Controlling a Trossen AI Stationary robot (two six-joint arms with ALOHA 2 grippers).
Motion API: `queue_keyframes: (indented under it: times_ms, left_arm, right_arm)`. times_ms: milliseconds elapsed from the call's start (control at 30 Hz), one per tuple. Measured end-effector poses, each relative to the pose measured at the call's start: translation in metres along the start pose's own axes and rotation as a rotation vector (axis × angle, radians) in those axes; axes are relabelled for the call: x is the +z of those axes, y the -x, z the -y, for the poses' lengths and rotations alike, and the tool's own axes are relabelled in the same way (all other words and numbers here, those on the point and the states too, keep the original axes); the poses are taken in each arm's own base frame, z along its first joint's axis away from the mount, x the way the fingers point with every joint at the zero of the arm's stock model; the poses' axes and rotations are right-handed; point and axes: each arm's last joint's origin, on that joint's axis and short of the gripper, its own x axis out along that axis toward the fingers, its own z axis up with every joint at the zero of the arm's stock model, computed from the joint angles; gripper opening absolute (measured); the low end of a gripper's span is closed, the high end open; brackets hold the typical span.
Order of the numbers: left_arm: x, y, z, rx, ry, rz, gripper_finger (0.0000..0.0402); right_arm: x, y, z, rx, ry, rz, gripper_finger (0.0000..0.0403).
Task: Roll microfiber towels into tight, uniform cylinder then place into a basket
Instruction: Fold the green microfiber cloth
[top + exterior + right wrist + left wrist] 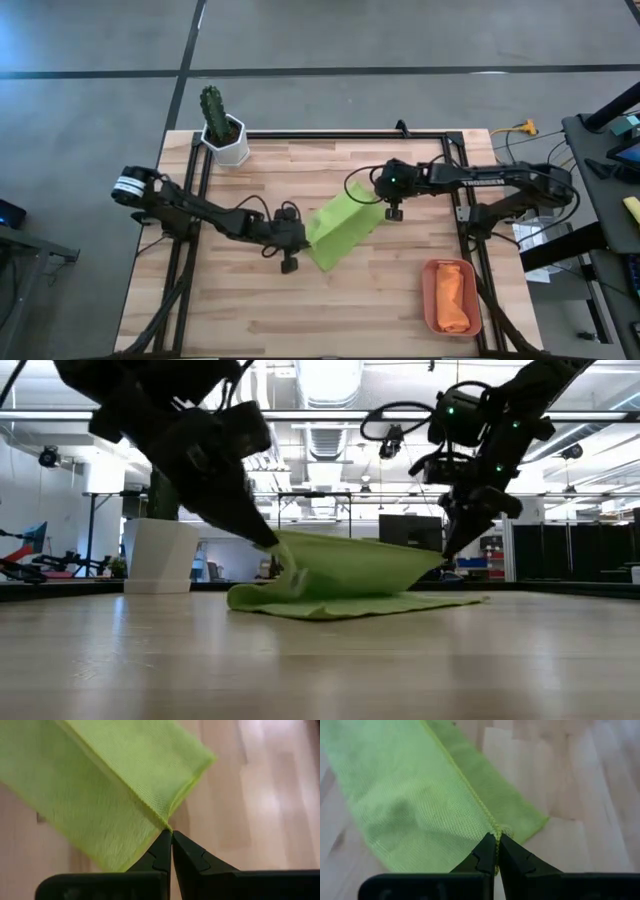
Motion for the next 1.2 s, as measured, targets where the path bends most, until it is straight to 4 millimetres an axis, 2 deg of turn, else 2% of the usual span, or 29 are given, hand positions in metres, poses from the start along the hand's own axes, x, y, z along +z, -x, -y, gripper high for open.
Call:
queue_keyframes:
  times_ms: [133,433,1000,1200]
  left_arm:
    - [0.008,-0.001,0.003,-0.019,-0.017,0.015,0.0000]
    - [0.005,0.000,0.004,-0.062,-0.018,-0.001,0.0000]
    - [0.010,0.001,0.008,-0.121,-0.055,0.004,0.0000]
    - [0.012,0.001,0.008,-0.133,-0.055,0.005,0.0000]
  right_arm:
    - [-0.003,-0.003,-0.001,0.010,0.003,-0.039,0.0008]
    - [-0.005,-0.003,-0.003,0.070,0.001,-0.043,0.0009]
    - [-0.007,-0.004,-0.003,0.049,-0.023,-0.052,0.0008]
    - [-0.008,-0.004,-0.013,0.122,0.114,-0.048,0.0030]
